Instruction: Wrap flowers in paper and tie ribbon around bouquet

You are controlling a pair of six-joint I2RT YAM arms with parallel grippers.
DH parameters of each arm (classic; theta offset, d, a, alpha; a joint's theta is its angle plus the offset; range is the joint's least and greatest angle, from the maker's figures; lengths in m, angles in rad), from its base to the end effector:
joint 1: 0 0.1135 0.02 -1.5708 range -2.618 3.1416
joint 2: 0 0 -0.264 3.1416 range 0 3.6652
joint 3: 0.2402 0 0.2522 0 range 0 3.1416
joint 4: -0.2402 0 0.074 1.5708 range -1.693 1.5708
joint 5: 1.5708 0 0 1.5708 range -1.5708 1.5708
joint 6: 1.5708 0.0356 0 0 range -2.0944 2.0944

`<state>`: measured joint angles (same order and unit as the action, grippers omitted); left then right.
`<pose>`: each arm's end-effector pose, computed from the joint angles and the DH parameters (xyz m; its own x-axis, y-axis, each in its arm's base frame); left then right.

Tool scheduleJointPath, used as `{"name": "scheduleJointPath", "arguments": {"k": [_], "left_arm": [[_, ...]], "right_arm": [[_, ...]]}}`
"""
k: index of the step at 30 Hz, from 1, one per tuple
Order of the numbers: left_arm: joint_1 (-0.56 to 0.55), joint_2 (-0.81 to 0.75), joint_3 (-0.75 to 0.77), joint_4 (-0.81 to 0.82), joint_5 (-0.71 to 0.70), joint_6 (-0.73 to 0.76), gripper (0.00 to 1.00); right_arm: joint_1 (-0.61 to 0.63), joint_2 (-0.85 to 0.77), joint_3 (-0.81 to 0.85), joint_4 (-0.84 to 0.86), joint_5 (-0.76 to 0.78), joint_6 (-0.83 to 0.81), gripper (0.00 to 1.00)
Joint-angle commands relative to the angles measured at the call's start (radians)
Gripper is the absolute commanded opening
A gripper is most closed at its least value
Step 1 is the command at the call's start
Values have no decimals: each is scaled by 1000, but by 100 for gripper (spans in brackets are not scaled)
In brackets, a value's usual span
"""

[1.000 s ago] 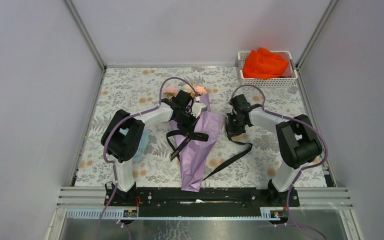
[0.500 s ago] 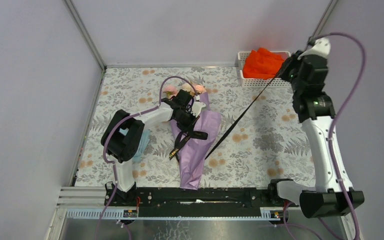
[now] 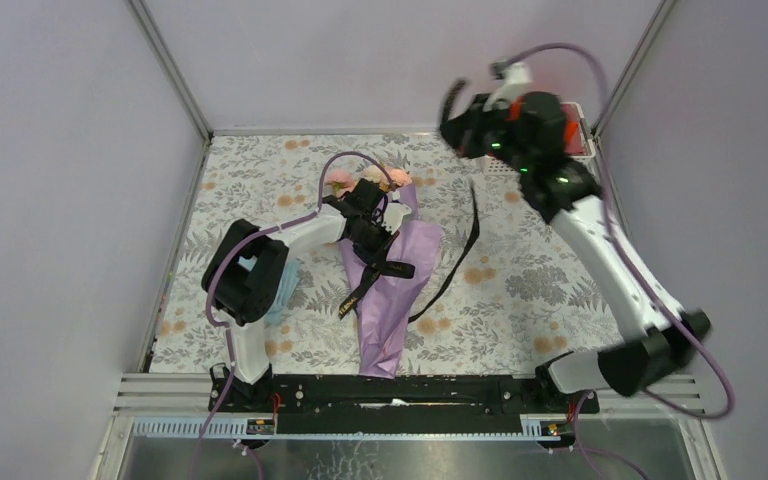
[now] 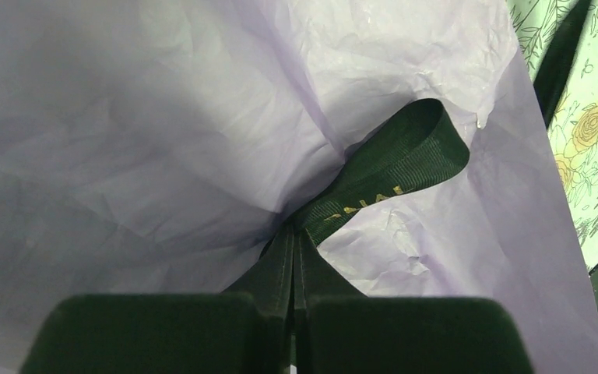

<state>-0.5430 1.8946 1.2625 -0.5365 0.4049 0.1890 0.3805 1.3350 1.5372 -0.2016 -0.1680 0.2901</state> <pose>0.3171 -0.2078 0.1692 -0.6598 0.5999 -0.4526 0.7442 0.6053 -0.2825 0.2720 0.1152 0.4782 -0.1486 0.2443 -0.9582 -0.4998 0.8176 0.2860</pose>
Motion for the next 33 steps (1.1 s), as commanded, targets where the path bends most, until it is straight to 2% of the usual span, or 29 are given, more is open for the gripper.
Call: {"name": "scheduleJointPath", "arguments": {"k": [1,5,14,16,18,20,25,27,30,33], "left_arm": [[0,-37,5,5,-38,27,0],[0,-85,-38,28,-30,27,0],[0,-133,-74,32,-10,23,0],[0,-128,-80,38,-16,19,0],[1,-113,-88,49,-32,17,0],[0,-99,-95,60,-50,16,0],[0,-71,-90,72,-53,17,0],[0,-62,-84,76,-48,12,0],[0,-55,-76,85,-34,10,0],[1,-50,-69,90,-30,11,0]], "right_arm": [[115,182,-39,158,-354,86,0],[117,227,-207,431,-405,259,0],[117,359,-457,737,-409,529,0],[123,374,-498,758,-414,566,0],[126,321,-557,692,-346,536,0],[106,211,-605,535,-193,462,0],[-71,-175,-688,223,136,316,0],[-75,-322,-683,124,213,212,0],[-65,-440,-651,102,56,137,0],[23,-406,-575,98,-121,127,0]]}}
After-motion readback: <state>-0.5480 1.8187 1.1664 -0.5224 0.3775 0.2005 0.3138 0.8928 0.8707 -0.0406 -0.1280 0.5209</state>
